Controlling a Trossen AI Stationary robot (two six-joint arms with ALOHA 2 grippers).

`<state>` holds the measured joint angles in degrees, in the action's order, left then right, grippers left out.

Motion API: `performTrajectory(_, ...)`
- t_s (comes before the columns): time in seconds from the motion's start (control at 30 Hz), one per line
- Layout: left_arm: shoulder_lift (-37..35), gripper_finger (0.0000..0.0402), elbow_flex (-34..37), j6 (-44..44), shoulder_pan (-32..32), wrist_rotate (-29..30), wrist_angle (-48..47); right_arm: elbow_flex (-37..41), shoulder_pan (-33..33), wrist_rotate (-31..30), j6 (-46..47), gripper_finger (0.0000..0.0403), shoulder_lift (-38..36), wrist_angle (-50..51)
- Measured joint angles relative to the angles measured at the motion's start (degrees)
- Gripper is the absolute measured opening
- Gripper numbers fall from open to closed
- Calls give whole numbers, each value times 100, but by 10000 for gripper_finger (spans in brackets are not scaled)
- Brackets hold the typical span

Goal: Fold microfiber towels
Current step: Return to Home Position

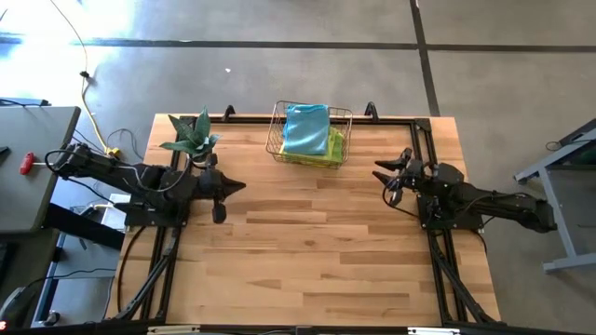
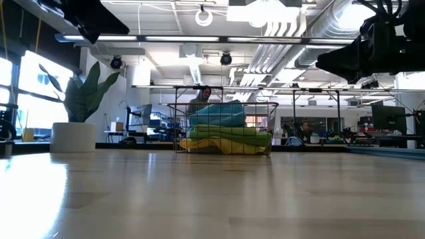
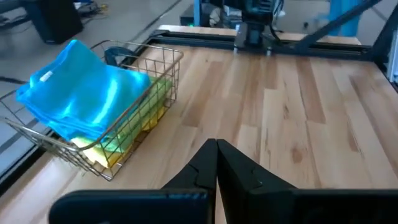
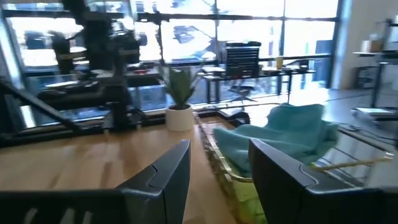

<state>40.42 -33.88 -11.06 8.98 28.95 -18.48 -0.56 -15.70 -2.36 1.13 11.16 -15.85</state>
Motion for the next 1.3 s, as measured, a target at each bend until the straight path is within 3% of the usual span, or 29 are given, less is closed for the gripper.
performTrajectory(0.07,18,0,293,16,13,-138,345,0,0,-244,3,156,0,22)
performTrajectory(0.2,2,0,1263,261,-27,-1029,1884,0,0,-362,-12,156,4,112)
performTrajectory(0.43,-4,0,2480,584,-676,-1207,4183,2,0,-337,-7,156,6,423)
performTrajectory(0.6,-156,0,2784,529,-1480,-1742,4584,2,0,-323,6,156,7,819)
performTrajectory(0.9,-536,0,2825,530,-2704,-2782,4422,4,0,-411,34,156,7,1359)
performTrajectory(1.07,-717,0,2941,276,-2920,-2996,4088,4,0,-411,32,156,7,1392)
performTrajectory(1.3,-973,0,3331,76,-2921,-2829,4354,4,0,-300,32,156,7,1396)
